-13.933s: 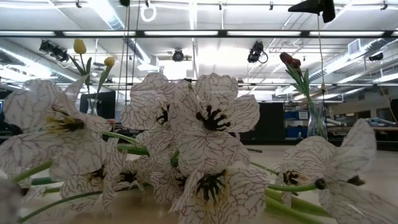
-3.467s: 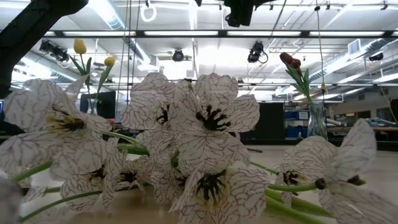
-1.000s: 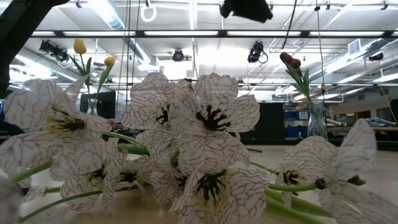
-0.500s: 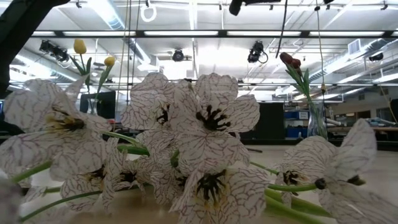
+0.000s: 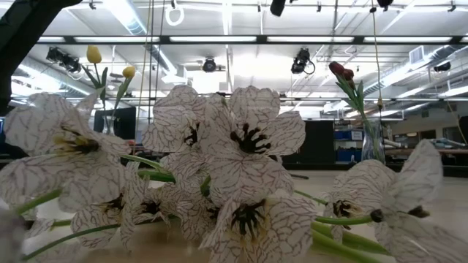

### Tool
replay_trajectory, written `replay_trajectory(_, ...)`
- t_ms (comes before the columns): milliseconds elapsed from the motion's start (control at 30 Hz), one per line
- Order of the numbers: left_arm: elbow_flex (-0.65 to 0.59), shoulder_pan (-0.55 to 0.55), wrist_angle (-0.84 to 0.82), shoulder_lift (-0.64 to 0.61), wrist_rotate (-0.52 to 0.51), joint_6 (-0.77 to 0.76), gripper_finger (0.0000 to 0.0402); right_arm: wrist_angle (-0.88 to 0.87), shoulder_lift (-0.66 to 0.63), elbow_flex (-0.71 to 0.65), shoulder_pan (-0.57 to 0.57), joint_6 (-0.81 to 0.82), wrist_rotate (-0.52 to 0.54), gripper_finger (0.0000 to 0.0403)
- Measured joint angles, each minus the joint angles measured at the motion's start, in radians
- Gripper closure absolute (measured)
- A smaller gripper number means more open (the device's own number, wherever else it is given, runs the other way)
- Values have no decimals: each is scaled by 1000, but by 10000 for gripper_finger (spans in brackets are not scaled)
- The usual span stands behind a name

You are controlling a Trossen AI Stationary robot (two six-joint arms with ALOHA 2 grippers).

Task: Sort flowers into vase by color
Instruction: Put the yellow flower into the left transparent vase

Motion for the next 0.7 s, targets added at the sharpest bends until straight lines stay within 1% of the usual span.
replay_trajectory(100,50,8,-2,-8,0,18,254,-60,2,-1,0,29,-1,394)
replay_trajectory(233,78,19,3,-13,1,30,254,-24,0,-1,0,9,-8,394)
replay_trajectory(500,76,2,-192,-9,-6,-20,254,19,1,-1,-16,-11,-9,394)
replay_trajectory(567,75,-3,-182,-8,-14,0,254,20,6,0,-22,-12,-25,394)
replay_trajectory(700,76,-3,-109,-10,-17,5,254,19,7,-1,-33,-11,-66,394)
